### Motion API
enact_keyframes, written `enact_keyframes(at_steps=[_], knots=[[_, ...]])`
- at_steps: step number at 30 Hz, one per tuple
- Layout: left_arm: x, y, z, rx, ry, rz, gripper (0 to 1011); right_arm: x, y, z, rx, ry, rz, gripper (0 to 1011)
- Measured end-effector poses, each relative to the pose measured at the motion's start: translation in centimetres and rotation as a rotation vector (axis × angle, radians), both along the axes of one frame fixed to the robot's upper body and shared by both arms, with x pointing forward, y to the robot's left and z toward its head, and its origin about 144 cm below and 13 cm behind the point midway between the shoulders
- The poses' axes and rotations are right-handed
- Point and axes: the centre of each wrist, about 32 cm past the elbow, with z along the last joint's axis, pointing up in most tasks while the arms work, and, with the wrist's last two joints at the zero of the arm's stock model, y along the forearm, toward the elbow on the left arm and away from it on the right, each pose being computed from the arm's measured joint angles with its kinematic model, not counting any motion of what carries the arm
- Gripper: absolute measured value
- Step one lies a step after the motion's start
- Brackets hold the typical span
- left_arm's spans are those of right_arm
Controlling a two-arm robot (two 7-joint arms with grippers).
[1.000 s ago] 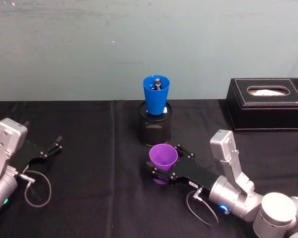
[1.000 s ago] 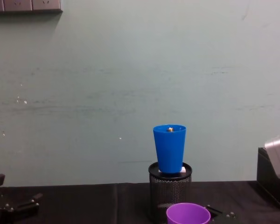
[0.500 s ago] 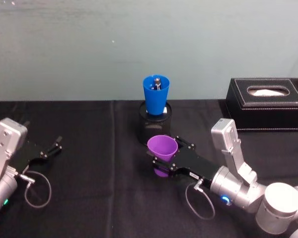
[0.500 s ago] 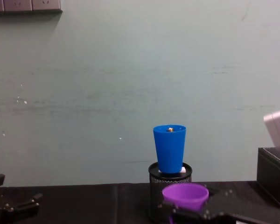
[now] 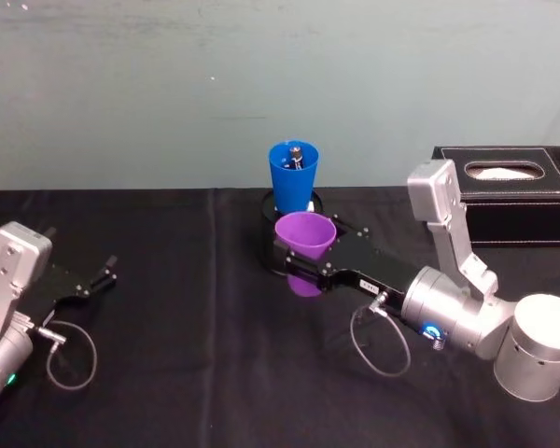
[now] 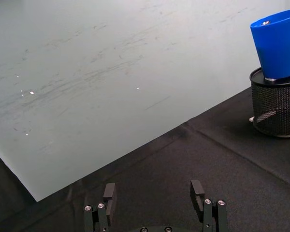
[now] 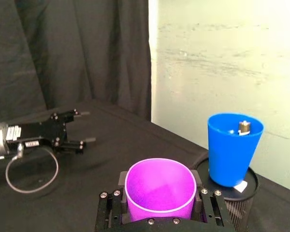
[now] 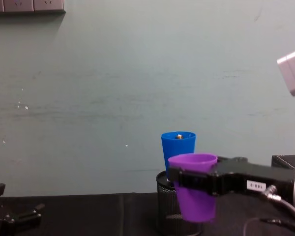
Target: Pick up one cup with a gripper and tap it against the other cup.
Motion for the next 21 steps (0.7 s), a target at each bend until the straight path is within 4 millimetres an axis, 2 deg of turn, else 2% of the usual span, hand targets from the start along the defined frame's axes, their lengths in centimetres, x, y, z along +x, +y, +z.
enact_keyframes(at_steps=[14, 21], knots=[[0.0, 0.0, 0.0, 0.0, 0.0, 0.0, 1000, 0.3, 0.4, 3.9, 0.027, -0.015, -0.015, 735], [0.0, 0.0, 0.0, 0.0, 0.0, 0.0, 1000, 0.3, 0.4, 4.2, 0.028, -0.016, -0.018, 735]])
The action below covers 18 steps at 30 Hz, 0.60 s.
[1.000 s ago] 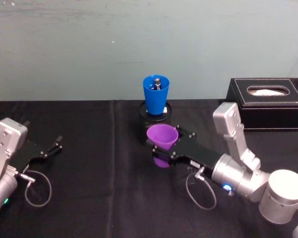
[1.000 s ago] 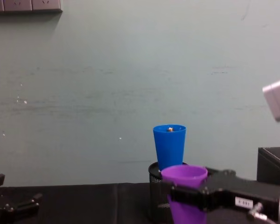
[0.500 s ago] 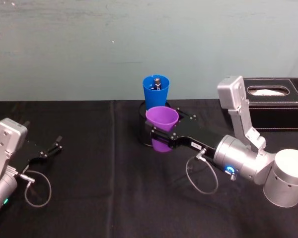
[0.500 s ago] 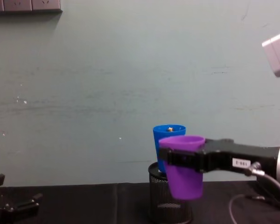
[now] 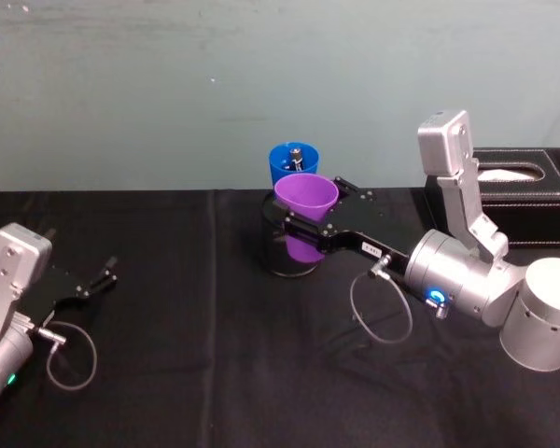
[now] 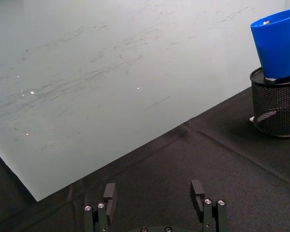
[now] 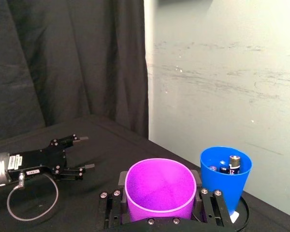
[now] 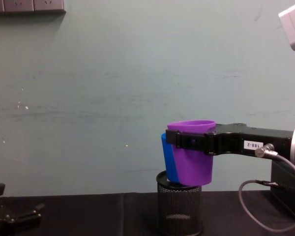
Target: Pick up one cup with a gripper and tap it against the other cup.
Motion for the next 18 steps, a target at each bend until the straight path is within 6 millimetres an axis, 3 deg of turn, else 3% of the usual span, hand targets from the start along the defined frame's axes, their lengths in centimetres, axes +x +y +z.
enact_keyframes(at_steps=[18], knots=[[0.0, 0.0, 0.0, 0.0, 0.0, 0.0, 1000, -0.01, -0.02, -0.24, -0.001, 0.001, 0.001, 735]])
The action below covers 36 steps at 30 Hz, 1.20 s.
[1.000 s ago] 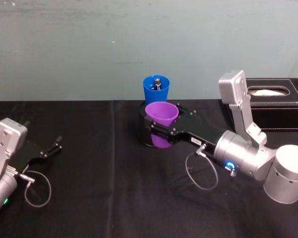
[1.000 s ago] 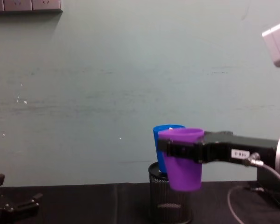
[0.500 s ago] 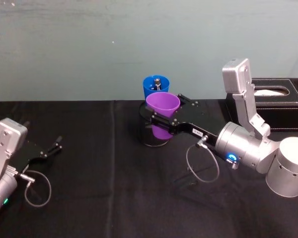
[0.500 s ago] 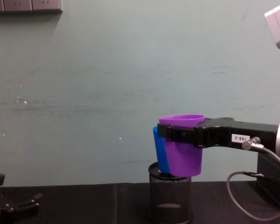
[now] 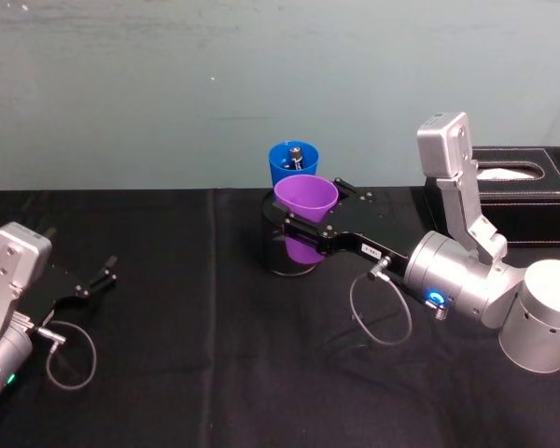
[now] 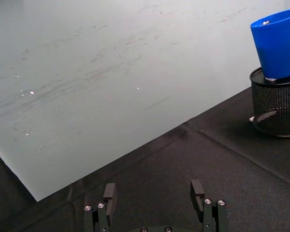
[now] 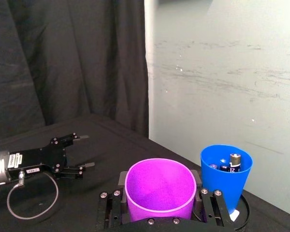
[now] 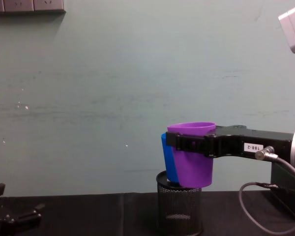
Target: Pick up one cup with a gripper and tap it against the other cup.
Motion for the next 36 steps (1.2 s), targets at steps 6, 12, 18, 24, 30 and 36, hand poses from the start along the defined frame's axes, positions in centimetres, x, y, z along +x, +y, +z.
enact_keyframes(at_steps=[6, 12, 18, 24, 30, 36], knots=[[0.0, 0.0, 0.0, 0.0, 0.0, 0.0, 1000, -0.01, 0.0, -0.04, 0.0, 0.0, 0.0, 735], [0.0, 0.0, 0.0, 0.0, 0.0, 0.0, 1000, -0.01, -0.01, -0.07, -0.001, 0.0, 0.0, 735], [0.0, 0.0, 0.0, 0.0, 0.0, 0.0, 1000, -0.01, -0.01, -0.08, -0.001, 0.0, 0.001, 735], [0.0, 0.0, 0.0, 0.0, 0.0, 0.0, 1000, -0.01, -0.01, -0.09, -0.001, 0.0, 0.001, 735], [0.0, 0.0, 0.0, 0.0, 0.0, 0.0, 1000, -0.01, -0.01, -0.08, -0.001, 0.0, 0.001, 735], [0.0, 0.0, 0.0, 0.0, 0.0, 0.0, 1000, -0.01, -0.01, -0.08, -0.001, 0.0, 0.001, 735]])
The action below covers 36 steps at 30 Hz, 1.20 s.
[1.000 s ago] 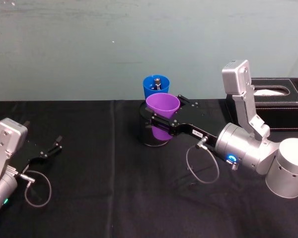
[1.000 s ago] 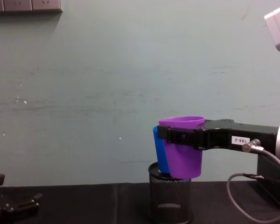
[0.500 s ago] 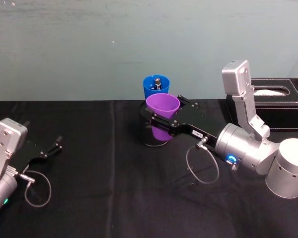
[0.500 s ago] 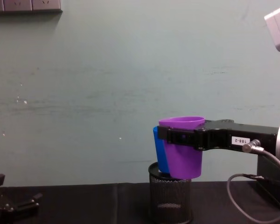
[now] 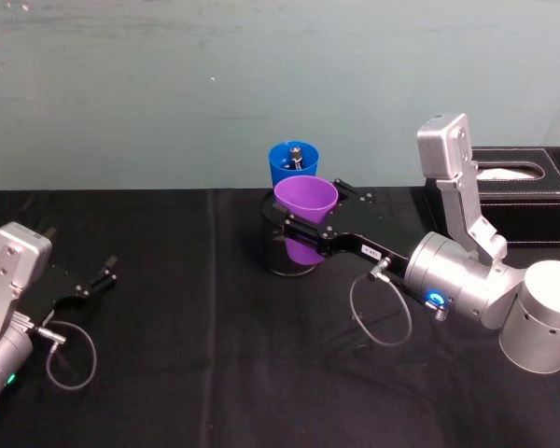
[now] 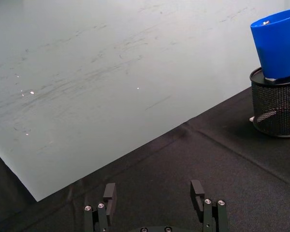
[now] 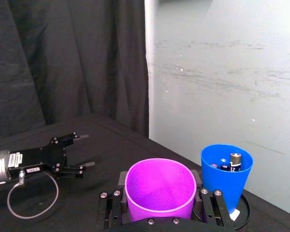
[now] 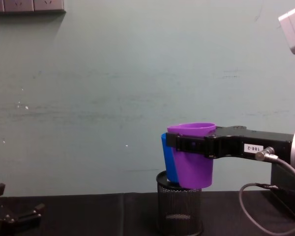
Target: Pick up one cup with a gripper and tap it against the other cup.
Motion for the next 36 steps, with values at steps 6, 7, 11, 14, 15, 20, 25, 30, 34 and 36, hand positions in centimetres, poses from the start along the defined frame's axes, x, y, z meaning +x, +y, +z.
enact_keyframes(at_steps=[6, 7, 11, 14, 15, 20, 25, 30, 34, 36], knots=[[0.0, 0.0, 0.0, 0.0, 0.0, 0.0, 1000, 0.0, 0.0, 0.0, 0.0, 0.0, 0.0, 735], [0.0, 0.0, 0.0, 0.0, 0.0, 0.0, 1000, 0.0, 0.0, 0.0, 0.0, 0.0, 0.0, 735], [0.0, 0.0, 0.0, 0.0, 0.0, 0.0, 1000, 0.0, 0.0, 0.0, 0.0, 0.0, 0.0, 735], [0.0, 0.0, 0.0, 0.0, 0.0, 0.0, 1000, 0.0, 0.0, 0.0, 0.0, 0.0, 0.0, 735], [0.0, 0.0, 0.0, 0.0, 0.0, 0.0, 1000, 0.0, 0.0, 0.0, 0.0, 0.0, 0.0, 735], [0.0, 0.0, 0.0, 0.0, 0.0, 0.0, 1000, 0.0, 0.0, 0.0, 0.0, 0.0, 0.0, 735], [0.0, 0.0, 0.0, 0.0, 0.0, 0.0, 1000, 0.0, 0.0, 0.0, 0.0, 0.0, 0.0, 735], [0.0, 0.0, 0.0, 0.0, 0.0, 0.0, 1000, 0.0, 0.0, 0.0, 0.0, 0.0, 0.0, 735], [0.0, 0.0, 0.0, 0.0, 0.0, 0.0, 1000, 0.0, 0.0, 0.0, 0.0, 0.0, 0.0, 735], [0.0, 0.0, 0.0, 0.0, 0.0, 0.0, 1000, 0.0, 0.0, 0.0, 0.0, 0.0, 0.0, 735]])
